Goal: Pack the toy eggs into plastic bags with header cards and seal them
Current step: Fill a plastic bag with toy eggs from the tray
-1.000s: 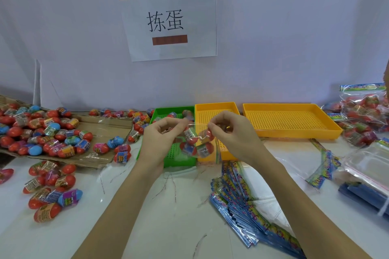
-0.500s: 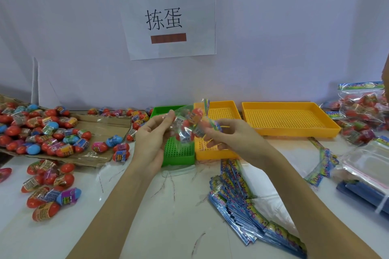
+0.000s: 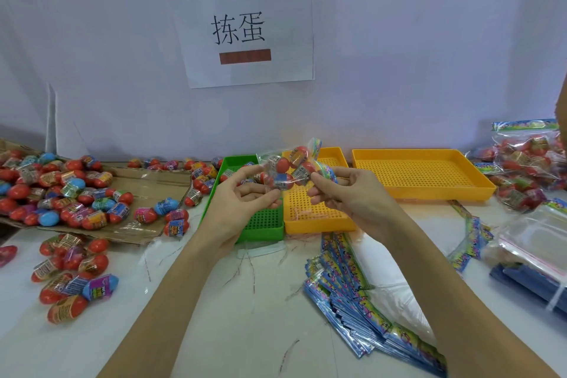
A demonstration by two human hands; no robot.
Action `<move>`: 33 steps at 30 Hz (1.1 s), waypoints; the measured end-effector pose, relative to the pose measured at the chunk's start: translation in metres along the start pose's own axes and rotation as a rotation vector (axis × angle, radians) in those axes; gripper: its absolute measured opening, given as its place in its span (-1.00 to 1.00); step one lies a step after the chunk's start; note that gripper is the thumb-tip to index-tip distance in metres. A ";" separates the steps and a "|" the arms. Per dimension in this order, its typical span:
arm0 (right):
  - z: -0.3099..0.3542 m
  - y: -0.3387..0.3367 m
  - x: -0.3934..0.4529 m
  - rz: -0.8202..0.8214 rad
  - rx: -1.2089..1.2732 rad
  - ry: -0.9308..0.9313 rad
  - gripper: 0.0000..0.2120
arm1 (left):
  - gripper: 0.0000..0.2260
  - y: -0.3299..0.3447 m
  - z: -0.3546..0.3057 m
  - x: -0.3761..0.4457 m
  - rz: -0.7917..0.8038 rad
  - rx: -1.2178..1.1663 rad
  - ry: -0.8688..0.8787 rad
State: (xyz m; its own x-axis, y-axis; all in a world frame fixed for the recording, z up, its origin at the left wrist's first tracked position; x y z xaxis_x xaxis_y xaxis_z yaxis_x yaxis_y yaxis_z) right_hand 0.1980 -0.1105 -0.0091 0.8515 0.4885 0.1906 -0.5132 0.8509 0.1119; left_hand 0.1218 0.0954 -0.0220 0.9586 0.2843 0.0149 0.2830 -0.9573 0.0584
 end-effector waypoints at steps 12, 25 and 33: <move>-0.003 0.001 0.002 -0.033 -0.347 -0.098 -0.73 | -0.49 0.006 -0.012 -0.008 -0.160 0.162 0.262; -0.004 0.009 -0.001 -0.005 0.012 0.044 -0.73 | -0.75 0.027 -0.019 -0.026 -0.172 1.094 1.087; 0.000 0.006 -0.003 0.169 -0.194 0.030 -0.82 | -0.53 0.002 -0.014 -0.007 -0.289 0.263 0.174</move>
State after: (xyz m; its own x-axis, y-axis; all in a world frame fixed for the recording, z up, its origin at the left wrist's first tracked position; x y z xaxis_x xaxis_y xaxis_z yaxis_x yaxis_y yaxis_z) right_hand 0.1921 -0.1067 -0.0094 0.7595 0.6302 0.1611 -0.6209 0.7762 -0.1091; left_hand 0.1156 0.0924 -0.0081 0.8257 0.5257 0.2045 0.5590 -0.8112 -0.1717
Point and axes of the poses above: each hand's wrist, its own x-axis towards the middle knuckle, its own y-axis out of the palm, z = x × y, the point moved 4 cm from there along x, towards the middle knuckle, and after that the axes turned 7 degrees about -y, right-handed, at the moved point
